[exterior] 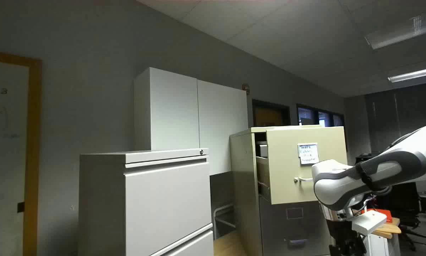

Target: Close the upper drawer

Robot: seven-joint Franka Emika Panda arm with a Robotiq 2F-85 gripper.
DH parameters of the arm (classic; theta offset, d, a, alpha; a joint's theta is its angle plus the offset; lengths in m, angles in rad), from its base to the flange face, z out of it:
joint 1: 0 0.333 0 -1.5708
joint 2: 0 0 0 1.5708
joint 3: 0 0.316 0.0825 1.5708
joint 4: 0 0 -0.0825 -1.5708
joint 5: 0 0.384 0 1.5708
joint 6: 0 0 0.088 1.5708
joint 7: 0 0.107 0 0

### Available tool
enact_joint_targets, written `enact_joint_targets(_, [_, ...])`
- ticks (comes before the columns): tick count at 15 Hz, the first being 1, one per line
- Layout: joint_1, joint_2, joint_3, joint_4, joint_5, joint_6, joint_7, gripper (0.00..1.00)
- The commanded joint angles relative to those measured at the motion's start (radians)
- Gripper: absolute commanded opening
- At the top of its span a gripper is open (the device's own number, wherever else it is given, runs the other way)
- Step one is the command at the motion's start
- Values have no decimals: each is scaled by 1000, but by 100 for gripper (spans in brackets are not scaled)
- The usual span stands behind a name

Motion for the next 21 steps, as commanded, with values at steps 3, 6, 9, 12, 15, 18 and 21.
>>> enact_joint_targets(3, [1, -1, 0, 2, 0, -3, 0, 100])
enact_joint_targets(6, [1, -1, 0, 2, 0, -3, 0, 100])
enact_joint_targets(9, [1, 2, 4, 3, -3, 7, 9, 100])
enact_joint_targets(12, [9, -3, 19, 5, -5, 25, 19, 100])
enact_joint_targets(15, [17, -19, 47, 9, -2, 22, 38, 100])
enact_joint_targets(18, [28, -58, 82, 10, 1, 16, 66, 100])
enact_joint_targets(21, [40, -130, 116, -2, 3, 13, 101, 100])
